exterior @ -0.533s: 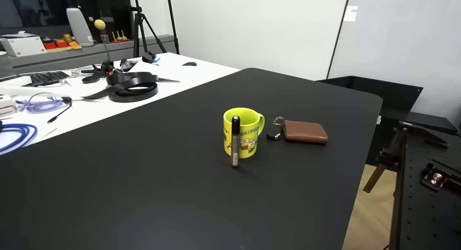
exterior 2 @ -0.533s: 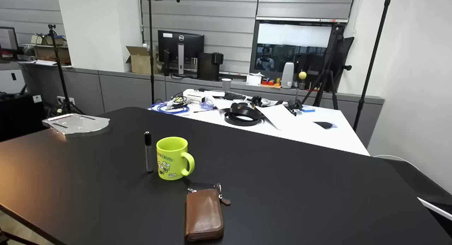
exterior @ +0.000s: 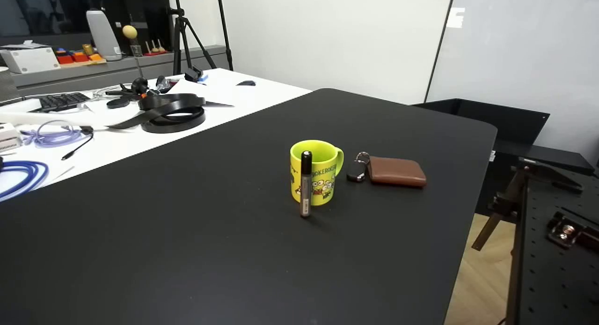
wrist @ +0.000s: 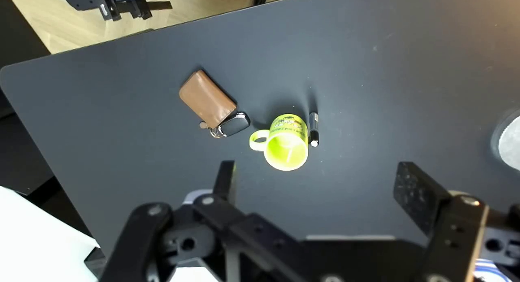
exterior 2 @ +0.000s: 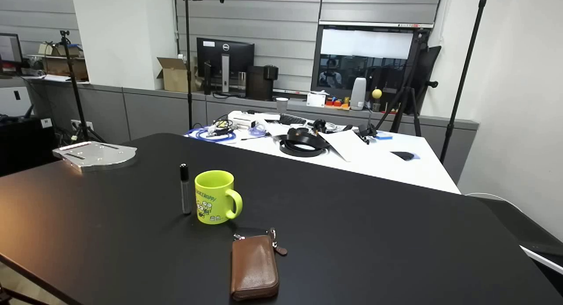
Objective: Put the marker inside the mug
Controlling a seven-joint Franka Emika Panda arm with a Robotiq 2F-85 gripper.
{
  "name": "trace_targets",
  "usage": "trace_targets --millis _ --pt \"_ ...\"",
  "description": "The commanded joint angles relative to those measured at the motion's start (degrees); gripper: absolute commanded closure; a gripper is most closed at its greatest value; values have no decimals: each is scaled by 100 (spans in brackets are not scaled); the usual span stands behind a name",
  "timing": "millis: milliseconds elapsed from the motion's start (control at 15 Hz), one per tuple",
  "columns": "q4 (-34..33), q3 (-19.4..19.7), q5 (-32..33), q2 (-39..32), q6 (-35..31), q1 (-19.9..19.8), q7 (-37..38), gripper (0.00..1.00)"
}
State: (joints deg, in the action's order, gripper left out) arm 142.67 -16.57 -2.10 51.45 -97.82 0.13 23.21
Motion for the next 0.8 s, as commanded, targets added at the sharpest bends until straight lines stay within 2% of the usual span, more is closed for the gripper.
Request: trace_targets --millis 0,400,533,733 --pt "-15 32 31 -18 12 46 29 0" --pt "79 -21 69 -105 -130 -9 103 0" --pt "324 -39 264 -175 -653 -29 0 0" --pt "789 -89 735 -432 -1781 -129 18 0"
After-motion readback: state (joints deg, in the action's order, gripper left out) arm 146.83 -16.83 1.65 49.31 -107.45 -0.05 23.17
